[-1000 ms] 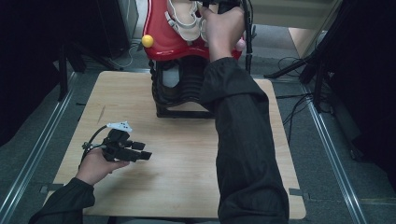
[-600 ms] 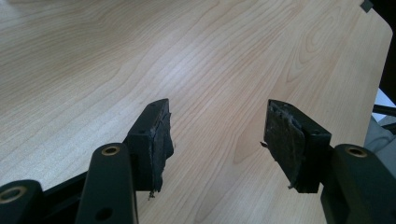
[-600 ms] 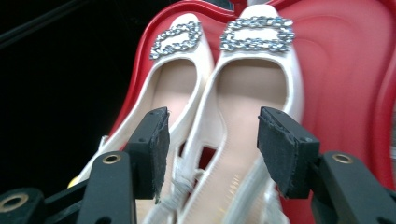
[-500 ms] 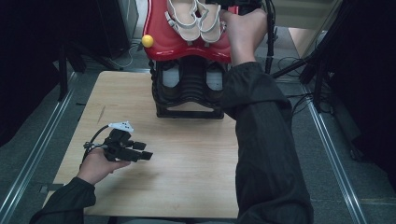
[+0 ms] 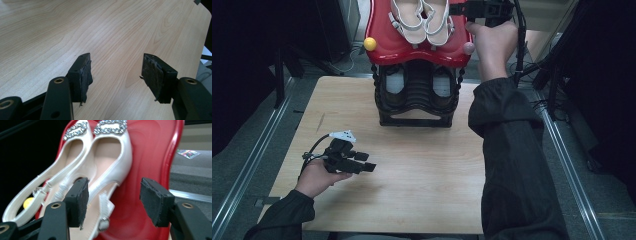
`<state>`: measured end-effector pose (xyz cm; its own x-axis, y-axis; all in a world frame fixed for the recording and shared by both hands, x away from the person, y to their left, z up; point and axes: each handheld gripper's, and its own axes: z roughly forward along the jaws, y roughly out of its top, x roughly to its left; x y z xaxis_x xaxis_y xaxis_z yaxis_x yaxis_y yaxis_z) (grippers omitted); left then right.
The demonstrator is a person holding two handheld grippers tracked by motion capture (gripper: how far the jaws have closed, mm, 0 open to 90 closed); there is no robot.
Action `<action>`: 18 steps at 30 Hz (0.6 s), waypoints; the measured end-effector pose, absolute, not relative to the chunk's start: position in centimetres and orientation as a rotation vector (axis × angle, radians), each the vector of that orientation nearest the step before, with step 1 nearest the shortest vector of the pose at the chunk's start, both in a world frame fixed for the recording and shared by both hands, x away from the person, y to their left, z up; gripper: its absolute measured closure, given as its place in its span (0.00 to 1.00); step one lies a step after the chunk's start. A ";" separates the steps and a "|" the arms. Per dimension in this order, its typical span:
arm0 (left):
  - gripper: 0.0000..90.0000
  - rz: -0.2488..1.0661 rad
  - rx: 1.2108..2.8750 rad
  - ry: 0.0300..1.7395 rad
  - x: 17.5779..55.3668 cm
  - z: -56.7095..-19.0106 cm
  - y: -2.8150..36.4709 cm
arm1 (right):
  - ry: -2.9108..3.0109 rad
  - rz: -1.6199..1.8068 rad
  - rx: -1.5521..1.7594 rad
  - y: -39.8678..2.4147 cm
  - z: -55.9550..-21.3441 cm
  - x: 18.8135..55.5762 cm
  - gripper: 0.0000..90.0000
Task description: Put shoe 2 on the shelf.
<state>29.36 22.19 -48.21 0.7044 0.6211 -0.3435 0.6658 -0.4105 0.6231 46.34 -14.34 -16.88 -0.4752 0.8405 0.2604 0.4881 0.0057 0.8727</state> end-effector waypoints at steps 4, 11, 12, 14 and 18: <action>0.46 -0.070 2.141 0.977 29.3 -48.2 22.2 | 1.947 1.446 1.372 -15.3 -17.6 46.2 0.45; 0.46 -0.067 2.146 0.968 29.3 -48.2 22.1 | 1.940 1.426 1.393 -17.2 -19.0 46.0 0.46; 0.46 -0.067 2.147 0.967 29.3 -48.2 22.1 | 1.942 1.423 1.402 -17.4 -19.2 46.0 0.46; 0.46 -0.065 2.149 0.967 29.3 -48.2 22.1 | 1.934 1.420 1.413 -17.9 -19.6 46.0 0.46; 0.46 -0.064 2.153 0.965 29.2 -48.2 22.1 | 1.917 1.430 1.432 -19.0 -20.4 45.8 0.46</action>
<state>29.25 22.13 -48.17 0.7131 0.6184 -0.3305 0.6567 -0.4239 0.6237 45.84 -18.99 -20.37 -0.4261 0.8627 0.2722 0.5070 -0.0215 0.8617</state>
